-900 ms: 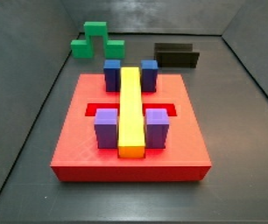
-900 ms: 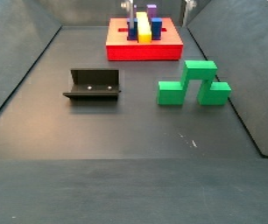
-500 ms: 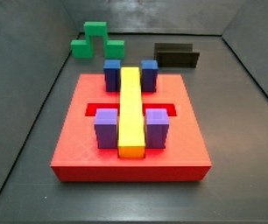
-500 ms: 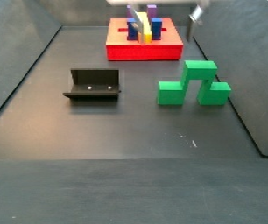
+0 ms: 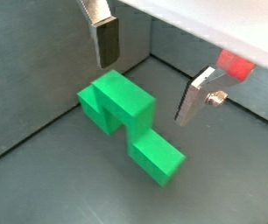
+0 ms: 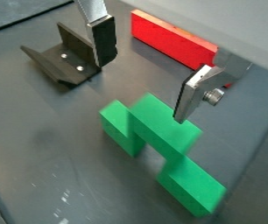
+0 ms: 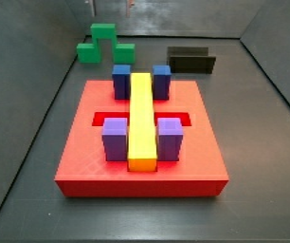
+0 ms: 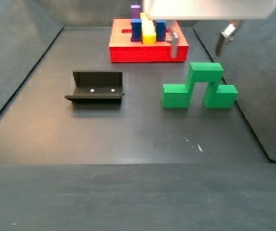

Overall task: Pick up the green object. Move up. Move to above the board. Insert the green object.
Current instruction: Pick up the green object.

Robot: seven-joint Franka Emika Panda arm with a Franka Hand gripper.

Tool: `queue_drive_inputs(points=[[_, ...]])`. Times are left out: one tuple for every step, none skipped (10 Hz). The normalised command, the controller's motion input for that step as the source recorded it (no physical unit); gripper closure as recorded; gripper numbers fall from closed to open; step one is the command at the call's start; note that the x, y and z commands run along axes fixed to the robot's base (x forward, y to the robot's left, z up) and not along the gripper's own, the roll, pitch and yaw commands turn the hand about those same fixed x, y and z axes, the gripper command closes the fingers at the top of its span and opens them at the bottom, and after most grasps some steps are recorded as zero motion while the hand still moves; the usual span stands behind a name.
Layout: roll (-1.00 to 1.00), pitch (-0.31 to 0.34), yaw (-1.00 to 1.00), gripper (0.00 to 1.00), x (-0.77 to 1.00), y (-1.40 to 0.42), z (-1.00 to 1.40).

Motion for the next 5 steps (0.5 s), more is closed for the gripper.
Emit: queue_drive_inputs(points=[[-0.02, -0.156, 0.00, 0.00, -0.48, 0.00, -0.13], [0.00, -0.114, 0.00, 0.00, -0.31, 0.00, -0.13], [0.00, -0.024, 0.00, 0.00, -0.11, 0.00, -0.13], [0.00, -0.003, 0.00, 0.00, -0.07, 0.00, -0.22], [0.00, 0.000, 0.00, 0.00, -0.01, 0.00, -0.26]])
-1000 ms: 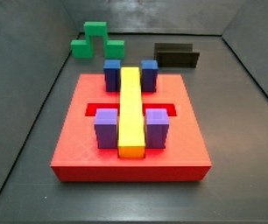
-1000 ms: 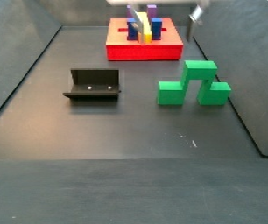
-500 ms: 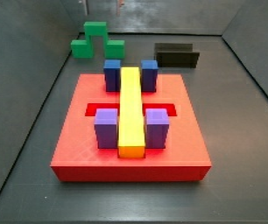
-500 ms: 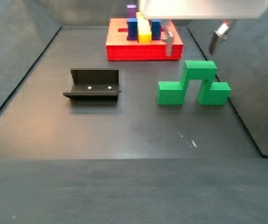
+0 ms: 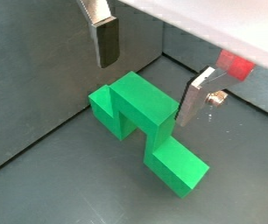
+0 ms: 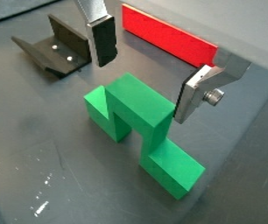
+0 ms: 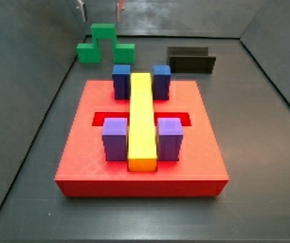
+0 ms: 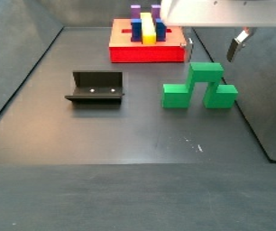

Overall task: Pick up the green object. Move up. Move to above the board. Insert the green object.
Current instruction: Pick up the green object.

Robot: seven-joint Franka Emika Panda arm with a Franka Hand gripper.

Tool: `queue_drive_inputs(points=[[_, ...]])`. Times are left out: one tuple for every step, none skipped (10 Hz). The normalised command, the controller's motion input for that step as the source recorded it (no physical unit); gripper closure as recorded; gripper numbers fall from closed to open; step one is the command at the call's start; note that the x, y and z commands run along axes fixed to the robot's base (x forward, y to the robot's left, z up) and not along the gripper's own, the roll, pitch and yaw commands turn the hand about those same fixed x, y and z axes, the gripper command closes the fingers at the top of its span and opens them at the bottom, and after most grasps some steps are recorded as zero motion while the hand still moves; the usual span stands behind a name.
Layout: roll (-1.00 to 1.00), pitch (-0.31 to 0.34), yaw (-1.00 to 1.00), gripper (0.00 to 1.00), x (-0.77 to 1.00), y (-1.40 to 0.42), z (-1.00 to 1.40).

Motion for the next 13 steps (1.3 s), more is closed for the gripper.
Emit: queue_drive_inputs(points=[[0.00, 0.000, 0.00, 0.00, 0.00, 0.00, -0.28], [0.00, 0.000, 0.00, 0.00, 0.00, 0.00, -0.28], [0.00, 0.000, 0.00, 0.00, 0.00, 0.00, -0.29], [0.00, 0.000, 0.01, 0.00, 0.00, 0.00, -0.31], [0.01, -0.001, 0.01, 0.00, 0.00, 0.00, -0.32], [0.04, -0.001, 0.02, 0.00, 0.00, 0.00, -0.33], [0.05, 0.000, 0.03, 0.00, 0.00, 0.00, -0.34], [0.05, 0.000, 0.03, 0.00, 0.00, 0.03, -0.31], [0.00, 0.000, 0.00, 0.00, -0.03, 0.11, -0.19], [-0.01, 0.000, 0.00, 0.00, 0.00, 0.05, -0.02], [0.00, 0.000, 0.00, 0.00, 0.00, 0.00, -0.04], [0.00, 0.000, 0.00, 0.00, 0.00, -0.07, -0.13], [0.00, 0.009, 0.00, 0.00, 0.00, -0.04, -0.05]])
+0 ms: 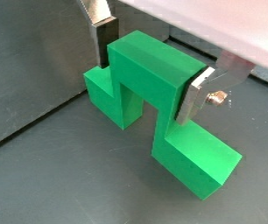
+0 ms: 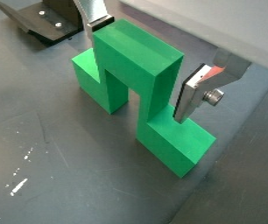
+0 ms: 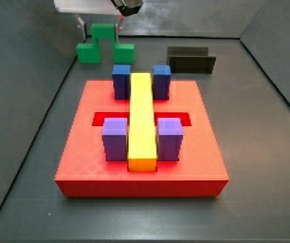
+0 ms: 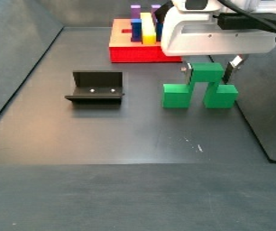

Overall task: Pick up the green object. Move up. Move to above the board. Insert the green object.
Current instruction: Pick up the green object.

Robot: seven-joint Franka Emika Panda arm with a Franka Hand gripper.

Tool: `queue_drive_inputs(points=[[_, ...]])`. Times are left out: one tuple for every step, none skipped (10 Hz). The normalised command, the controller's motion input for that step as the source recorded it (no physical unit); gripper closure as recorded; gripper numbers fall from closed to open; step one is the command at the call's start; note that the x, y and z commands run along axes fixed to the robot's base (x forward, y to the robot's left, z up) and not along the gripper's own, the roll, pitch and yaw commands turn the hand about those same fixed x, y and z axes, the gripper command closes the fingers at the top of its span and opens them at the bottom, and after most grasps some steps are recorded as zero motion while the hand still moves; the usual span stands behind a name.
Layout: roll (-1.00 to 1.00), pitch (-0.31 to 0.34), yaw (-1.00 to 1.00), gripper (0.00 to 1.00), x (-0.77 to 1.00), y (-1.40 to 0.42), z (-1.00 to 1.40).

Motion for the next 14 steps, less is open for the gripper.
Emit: queue_drive_inputs(points=[[0.00, 0.000, 0.00, 0.00, 0.00, 0.00, 0.00], [0.00, 0.000, 0.00, 1.00, 0.00, 0.00, 0.00], [0.00, 0.000, 0.00, 1.00, 0.00, 0.00, 0.00], [0.00, 0.000, 0.00, 1.00, 0.00, 0.00, 0.00], [0.00, 0.000, 0.00, 1.00, 0.00, 0.00, 0.00], [0.00, 0.000, 0.00, 1.00, 0.00, 0.00, 0.00], [0.00, 0.000, 0.00, 1.00, 0.00, 0.00, 0.00], [0.00, 0.000, 0.00, 1.00, 0.00, 0.00, 0.00], [0.00, 0.000, 0.00, 1.00, 0.00, 0.00, 0.00], [0.00, 0.000, 0.00, 1.00, 0.00, 0.00, 0.00], [0.00, 0.000, 0.00, 1.00, 0.00, 0.00, 0.00], [0.00, 0.000, 0.00, 1.00, 0.00, 0.00, 0.00], [0.00, 0.000, 0.00, 1.00, 0.00, 0.00, 0.00], [0.00, 0.000, 0.00, 1.00, 0.00, 0.00, 0.00]])
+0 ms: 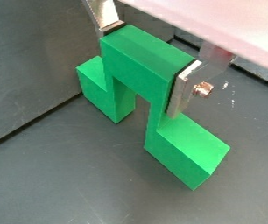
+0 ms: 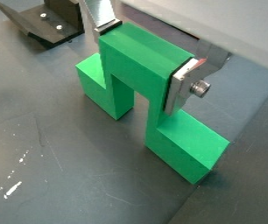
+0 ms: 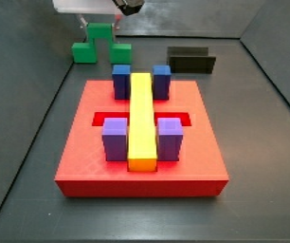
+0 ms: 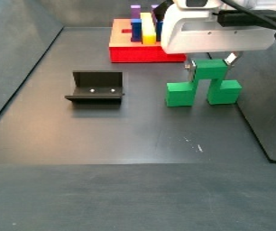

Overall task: Pick up the green object. Move up. Move to above the board. Insert the green object.
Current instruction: Pick up the green object, then move up.

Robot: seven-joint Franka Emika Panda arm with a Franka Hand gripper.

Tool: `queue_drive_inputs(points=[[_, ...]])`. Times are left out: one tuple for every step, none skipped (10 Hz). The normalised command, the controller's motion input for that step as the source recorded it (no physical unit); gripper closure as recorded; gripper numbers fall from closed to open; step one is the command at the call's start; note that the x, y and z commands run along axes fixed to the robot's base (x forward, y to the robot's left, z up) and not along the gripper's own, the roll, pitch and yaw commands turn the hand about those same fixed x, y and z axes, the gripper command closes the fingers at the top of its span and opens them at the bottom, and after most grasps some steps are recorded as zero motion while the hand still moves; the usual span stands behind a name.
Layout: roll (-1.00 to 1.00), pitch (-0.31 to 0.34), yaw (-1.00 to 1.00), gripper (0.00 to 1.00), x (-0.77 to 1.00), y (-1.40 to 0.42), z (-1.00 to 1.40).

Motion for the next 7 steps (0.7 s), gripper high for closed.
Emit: queue_drive_inputs(points=[[0.00, 0.000, 0.00, 1.00, 0.00, 0.00, 0.00], [0.00, 0.000, 0.00, 1.00, 0.00, 0.00, 0.00], [0.00, 0.000, 0.00, 1.00, 0.00, 0.00, 0.00], [0.00, 0.000, 0.00, 1.00, 0.00, 0.00, 0.83], [0.01, 0.000, -0.03, 1.00, 0.03, -0.06, 0.79], [0.02, 0.019, -0.02, 1.00, 0.00, -0.06, 0.66], [0.07, 0.009, 0.00, 1.00, 0.01, -0.02, 0.29]])
